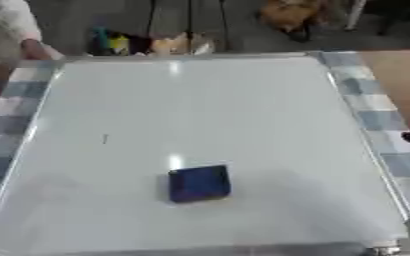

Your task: Wipe the whiteboard clean with a brush.

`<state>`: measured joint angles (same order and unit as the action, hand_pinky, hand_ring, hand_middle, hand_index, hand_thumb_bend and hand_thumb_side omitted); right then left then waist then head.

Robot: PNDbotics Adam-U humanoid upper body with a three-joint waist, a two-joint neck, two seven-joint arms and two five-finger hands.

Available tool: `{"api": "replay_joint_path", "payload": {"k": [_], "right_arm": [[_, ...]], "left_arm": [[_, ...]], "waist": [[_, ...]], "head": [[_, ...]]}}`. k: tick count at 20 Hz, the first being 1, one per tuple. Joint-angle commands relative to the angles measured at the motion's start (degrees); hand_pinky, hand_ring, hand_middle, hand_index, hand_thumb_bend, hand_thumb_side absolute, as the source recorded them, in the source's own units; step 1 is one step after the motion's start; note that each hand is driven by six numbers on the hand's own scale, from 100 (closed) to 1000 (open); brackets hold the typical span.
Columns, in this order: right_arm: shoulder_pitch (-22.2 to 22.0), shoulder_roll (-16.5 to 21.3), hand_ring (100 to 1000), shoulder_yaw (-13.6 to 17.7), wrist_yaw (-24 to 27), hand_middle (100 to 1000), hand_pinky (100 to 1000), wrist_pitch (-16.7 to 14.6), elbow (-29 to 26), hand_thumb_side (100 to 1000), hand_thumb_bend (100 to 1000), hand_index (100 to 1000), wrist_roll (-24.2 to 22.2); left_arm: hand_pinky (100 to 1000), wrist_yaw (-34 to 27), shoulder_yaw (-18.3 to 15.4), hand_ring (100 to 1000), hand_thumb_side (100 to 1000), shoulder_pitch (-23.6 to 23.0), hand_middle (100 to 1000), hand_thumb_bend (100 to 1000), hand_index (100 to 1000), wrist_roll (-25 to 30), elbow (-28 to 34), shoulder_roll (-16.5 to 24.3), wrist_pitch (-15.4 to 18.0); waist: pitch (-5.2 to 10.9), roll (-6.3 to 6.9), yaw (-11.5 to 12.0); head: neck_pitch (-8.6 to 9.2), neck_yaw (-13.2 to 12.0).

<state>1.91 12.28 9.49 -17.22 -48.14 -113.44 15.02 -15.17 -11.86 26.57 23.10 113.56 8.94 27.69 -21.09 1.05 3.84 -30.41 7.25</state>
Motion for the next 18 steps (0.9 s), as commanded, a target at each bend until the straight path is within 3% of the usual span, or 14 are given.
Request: {"api": "replay_joint_path", "payload": {"k": [1, 8, 11, 14, 18], "right_arm": [[0.30, 0.21, 859, 0.27, -0.56, 687, 710, 0.05, -1.16, 867, 100, 823, 0.20], [0.31, -0.16, 859, 0.04, -0.88, 686, 710, -0.04, -1.16, 866, 100, 823, 0.16], [0.18, -0.31, 858, -0.03, -1.01, 686, 710, -0.15, -1.16, 866, 100, 823, 0.22], [-0.01, -0.64, 859, -0.09, -1.24, 685, 710, -0.06, -1.16, 865, 100, 823, 0.17], [-0.38, -1.05, 859, -0.16, -1.23, 683, 709, -0.04, -1.16, 861, 100, 823, 0.28]], "left_arm": [[427, 2.45, 0.66, 564, 908, 1.30, 628, 100, 563, 0.11, 1.03, 3.89, 1.78], [454, 10.58, 3.71, 605, 848, 4.70, 690, 100, 375, -0.52, 1.03, 9.66, 4.68], [470, 14.37, 5.09, 618, 820, 5.98, 707, 100, 337, -0.72, 1.03, 12.02, 5.57], [499, 18.59, 6.89, 647, 748, 7.64, 737, 100, 257, -0.63, 1.03, 14.80, 6.68], [516, 24.11, 9.43, 710, 730, 9.22, 765, 100, 177, -0.74, 1.03, 17.58, 7.12]], "waist": [[0.75, 0.13, -0.26], [0.57, 0.19, -1.47], [0.63, 0.23, -2.01], [0.77, 0.23, -2.49], [1.03, 0.11, -3.03]], "head": [[0.13, 0.14], [0.19, -0.06], [0.19, -0.26], [0.17, -0.54], [0.23, -0.97]]}}
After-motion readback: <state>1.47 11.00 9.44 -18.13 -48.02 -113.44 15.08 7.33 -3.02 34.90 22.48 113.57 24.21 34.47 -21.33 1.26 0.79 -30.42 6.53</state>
